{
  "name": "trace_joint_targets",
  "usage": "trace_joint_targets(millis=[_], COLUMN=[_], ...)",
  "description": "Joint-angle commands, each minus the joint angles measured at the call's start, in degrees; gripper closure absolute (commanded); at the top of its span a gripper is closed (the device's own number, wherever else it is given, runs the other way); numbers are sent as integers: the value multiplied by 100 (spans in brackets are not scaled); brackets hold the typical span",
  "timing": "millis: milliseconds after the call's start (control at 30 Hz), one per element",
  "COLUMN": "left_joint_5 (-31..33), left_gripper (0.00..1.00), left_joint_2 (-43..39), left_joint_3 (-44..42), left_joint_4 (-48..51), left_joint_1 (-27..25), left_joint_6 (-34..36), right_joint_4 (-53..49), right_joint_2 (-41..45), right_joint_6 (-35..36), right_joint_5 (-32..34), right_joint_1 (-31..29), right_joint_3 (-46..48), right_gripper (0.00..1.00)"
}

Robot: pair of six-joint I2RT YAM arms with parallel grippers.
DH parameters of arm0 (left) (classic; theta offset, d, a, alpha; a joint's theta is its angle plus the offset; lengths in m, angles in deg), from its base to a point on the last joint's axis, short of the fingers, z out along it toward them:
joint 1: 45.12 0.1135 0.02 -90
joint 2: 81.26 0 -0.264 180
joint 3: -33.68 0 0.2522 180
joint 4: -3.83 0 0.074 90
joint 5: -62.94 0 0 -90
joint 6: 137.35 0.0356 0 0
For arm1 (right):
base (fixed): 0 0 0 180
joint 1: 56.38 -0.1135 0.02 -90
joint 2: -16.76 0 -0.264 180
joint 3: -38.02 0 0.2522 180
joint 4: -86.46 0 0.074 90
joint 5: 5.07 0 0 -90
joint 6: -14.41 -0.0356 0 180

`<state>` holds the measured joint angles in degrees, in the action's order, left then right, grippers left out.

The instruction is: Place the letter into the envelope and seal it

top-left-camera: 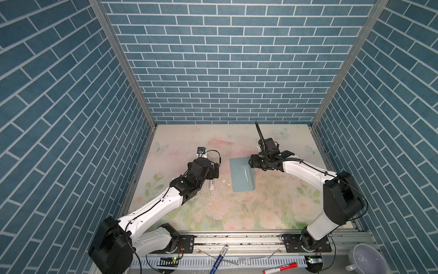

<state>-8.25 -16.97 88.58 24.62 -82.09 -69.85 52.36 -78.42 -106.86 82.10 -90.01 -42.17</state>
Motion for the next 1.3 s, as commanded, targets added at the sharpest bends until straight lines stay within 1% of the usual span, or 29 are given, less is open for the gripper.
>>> trace_joint_targets(millis=[0, 67, 233, 333, 533, 667, 767, 833, 900, 967, 1033, 1133, 1267], left_joint_5=[0, 9, 9, 0, -9, -18, -44, -60, -77, -100, -123, -157, -204], left_gripper=[0, 0, 0, 0, 0, 0, 0, 0, 0, 0, 1, 1, 1], left_joint_2=[-1, -10, -27, -31, -29, -30, -39, -56, -73, -101, -126, -178, -240], left_joint_3=[-89, -98, -98, -245, -286, -318, -344, -353, -355, -353, -361, -384, -439], left_joint_4=[12, 2, -44, -70, -105, -140, -171, -175, -184, -196, -210, -238, -281], left_joint_1=[36, 45, 50, 50, 50, 50, 50, 49, 50, 50, 49, 49, 47], left_joint_6=[12, 5, -23, -38, -49, -69, -83, -88, -87, -77, -65, -64, -86], right_joint_4=[-287, -365, -551, -637, -674, -514, -239, 61, 563, 1072, 1616, 2417, 3524], right_joint_2=[-338, -551, -1022, -1228, -1481, -1487, -1347, -1157, -838, -485, -113, 430, 855], right_joint_6=[-120, -117, -117, -138, -229, -381, -600, -854, -1267, -1703, -2230, -3165, -4747], right_joint_5=[221, 235, 238, 249, 204, 112, -97, -184, -429, -427, -267, 334, 1252], right_joint_1=[-56, -73, -126, -159, -185, -171, -74, 32, 159, 259, 306, 322, 289], right_joint_3=[-499, -664, -976, -1047, -1032, -920, -784, -619, -331, -32, 303, 891, 1828], right_gripper=[36, 38, 47, 54, 74, 99, 100, 100, 100, 100, 100, 100, 100])
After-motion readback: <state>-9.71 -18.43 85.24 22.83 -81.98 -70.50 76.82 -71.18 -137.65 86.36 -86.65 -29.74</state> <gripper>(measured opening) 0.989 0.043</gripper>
